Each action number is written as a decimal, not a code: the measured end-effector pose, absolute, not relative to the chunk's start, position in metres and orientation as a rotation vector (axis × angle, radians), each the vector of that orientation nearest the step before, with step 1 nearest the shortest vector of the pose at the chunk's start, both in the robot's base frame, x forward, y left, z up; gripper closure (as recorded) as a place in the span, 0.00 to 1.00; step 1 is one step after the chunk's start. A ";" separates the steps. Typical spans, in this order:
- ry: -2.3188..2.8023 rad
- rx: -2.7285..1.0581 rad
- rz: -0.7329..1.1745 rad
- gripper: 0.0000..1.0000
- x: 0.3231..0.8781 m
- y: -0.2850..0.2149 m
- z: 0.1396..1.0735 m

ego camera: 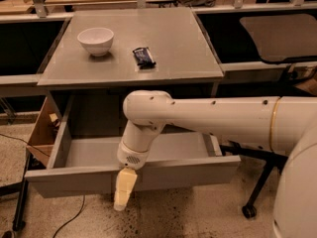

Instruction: Open top drawer

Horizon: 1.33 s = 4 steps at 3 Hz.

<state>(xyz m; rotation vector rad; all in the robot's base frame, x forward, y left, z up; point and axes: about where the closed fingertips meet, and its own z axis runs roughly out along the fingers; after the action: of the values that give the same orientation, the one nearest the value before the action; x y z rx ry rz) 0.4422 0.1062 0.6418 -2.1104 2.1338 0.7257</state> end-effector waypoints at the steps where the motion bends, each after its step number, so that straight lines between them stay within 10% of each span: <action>1: 2.161 -2.094 0.742 0.00 0.433 0.102 0.638; 4: 2.270 -1.927 0.828 0.00 0.397 0.099 0.641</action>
Offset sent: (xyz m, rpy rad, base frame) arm -0.2395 -0.0991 -0.1404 -0.1331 0.4054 -0.3511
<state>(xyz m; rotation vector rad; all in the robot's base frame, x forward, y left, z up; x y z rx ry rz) 0.3966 0.0994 0.6412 -1.9271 2.2695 0.8281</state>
